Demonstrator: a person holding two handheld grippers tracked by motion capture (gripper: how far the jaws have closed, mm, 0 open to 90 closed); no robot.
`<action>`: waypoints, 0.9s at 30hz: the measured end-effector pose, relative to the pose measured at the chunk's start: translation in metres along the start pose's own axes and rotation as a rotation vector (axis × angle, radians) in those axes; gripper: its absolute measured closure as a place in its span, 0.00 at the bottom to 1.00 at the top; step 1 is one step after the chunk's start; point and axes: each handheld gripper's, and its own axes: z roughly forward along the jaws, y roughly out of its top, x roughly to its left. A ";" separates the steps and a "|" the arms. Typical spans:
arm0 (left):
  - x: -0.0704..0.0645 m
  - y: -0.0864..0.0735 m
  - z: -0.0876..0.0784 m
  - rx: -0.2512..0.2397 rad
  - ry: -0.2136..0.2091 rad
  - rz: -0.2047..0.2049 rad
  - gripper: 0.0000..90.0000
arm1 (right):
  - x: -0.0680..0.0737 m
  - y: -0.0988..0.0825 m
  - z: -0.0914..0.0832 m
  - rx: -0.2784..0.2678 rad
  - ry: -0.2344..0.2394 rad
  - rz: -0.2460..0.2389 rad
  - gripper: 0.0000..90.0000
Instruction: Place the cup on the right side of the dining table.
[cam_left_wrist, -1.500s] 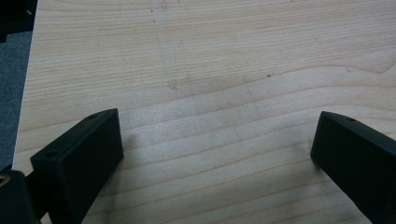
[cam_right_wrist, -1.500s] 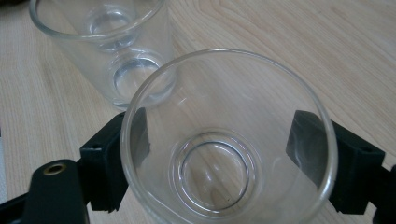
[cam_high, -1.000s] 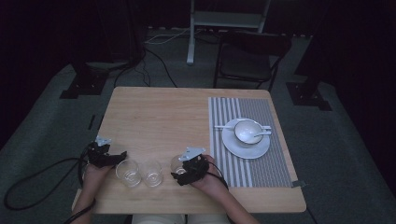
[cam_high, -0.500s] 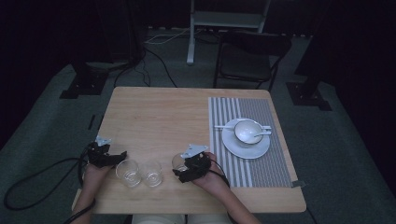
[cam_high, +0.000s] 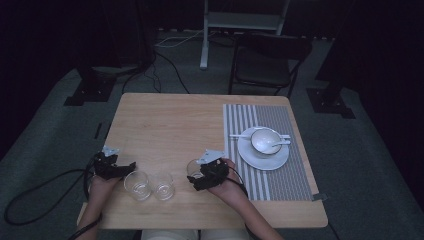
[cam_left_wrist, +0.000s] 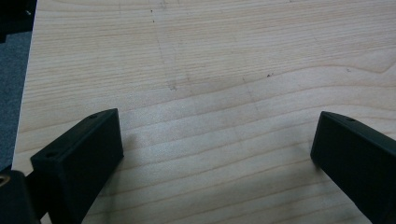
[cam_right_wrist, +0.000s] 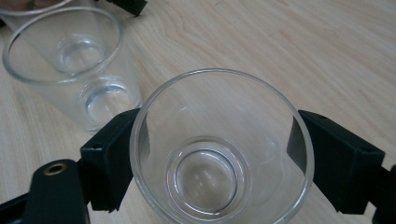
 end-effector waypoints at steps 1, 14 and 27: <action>0.000 0.000 0.000 0.000 0.000 0.000 0.03 | -0.002 0.002 -0.001 -0.004 -0.006 0.005 0.20; 0.000 0.000 0.000 0.001 -0.001 0.002 0.03 | -0.028 0.023 -0.008 -0.019 -0.069 0.022 0.20; 0.000 0.000 0.000 -0.001 0.000 0.002 0.03 | -0.078 0.043 -0.012 -0.026 -0.138 0.084 0.20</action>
